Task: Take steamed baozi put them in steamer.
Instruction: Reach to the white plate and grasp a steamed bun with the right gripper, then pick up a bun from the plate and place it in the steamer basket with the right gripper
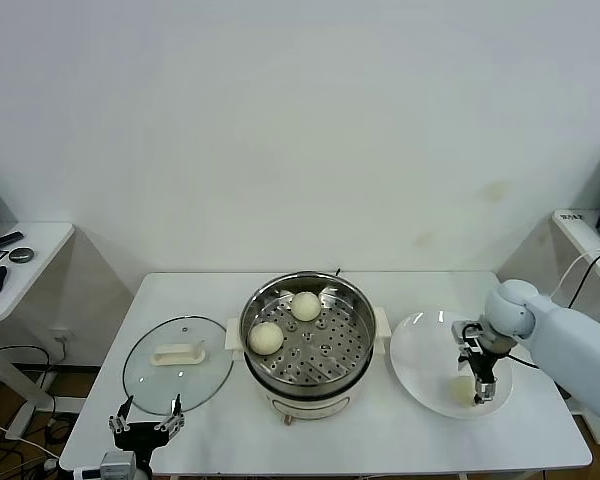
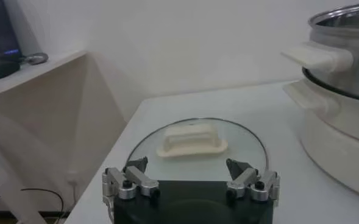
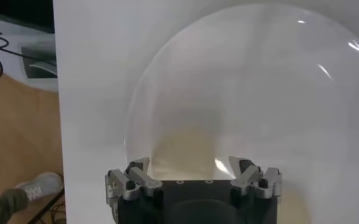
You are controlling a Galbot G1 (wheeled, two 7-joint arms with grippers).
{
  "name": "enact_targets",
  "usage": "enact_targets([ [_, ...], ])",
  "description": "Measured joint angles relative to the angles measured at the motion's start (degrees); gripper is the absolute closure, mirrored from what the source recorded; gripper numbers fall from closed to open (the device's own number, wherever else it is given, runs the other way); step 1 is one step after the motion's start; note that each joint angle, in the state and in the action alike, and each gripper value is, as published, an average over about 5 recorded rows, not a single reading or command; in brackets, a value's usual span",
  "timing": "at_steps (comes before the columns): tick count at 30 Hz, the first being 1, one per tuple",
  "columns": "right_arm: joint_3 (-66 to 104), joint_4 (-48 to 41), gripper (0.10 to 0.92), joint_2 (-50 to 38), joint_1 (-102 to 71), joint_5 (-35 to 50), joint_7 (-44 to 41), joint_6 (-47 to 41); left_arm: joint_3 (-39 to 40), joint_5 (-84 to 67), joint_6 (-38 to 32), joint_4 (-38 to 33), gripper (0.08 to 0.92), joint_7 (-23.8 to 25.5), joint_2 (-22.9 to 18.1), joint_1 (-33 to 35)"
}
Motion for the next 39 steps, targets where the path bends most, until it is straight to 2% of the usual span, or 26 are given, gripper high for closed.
enact_targets([
  [9,0.5,-0.8,0.206,0.5,-0.9,-0.6,0.0,-0.2,0.0,0.0,0.0,0.1,0.177,0.0,0.0,0.0],
  [21,0.9,-0.9,0.42,0.5,-1.0,-0.4,0.3,-1.0,0.4,0.1,0.0,0.2,0.177,0.1,-0.1,0.0],
  [30,1.3,-0.5,0.543,0.1,-0.1,0.3,-0.1,-1.6,0.8,0.2,0.0,0.4,0.177,-0.1,-0.4,0.0],
  [39,-1.8,0.0,0.558,1.1,5.7,3.0,-0.7,-2.3,1.0,0.8,-0.4,0.6,0.177,-0.5,-0.7,-0.7],
])
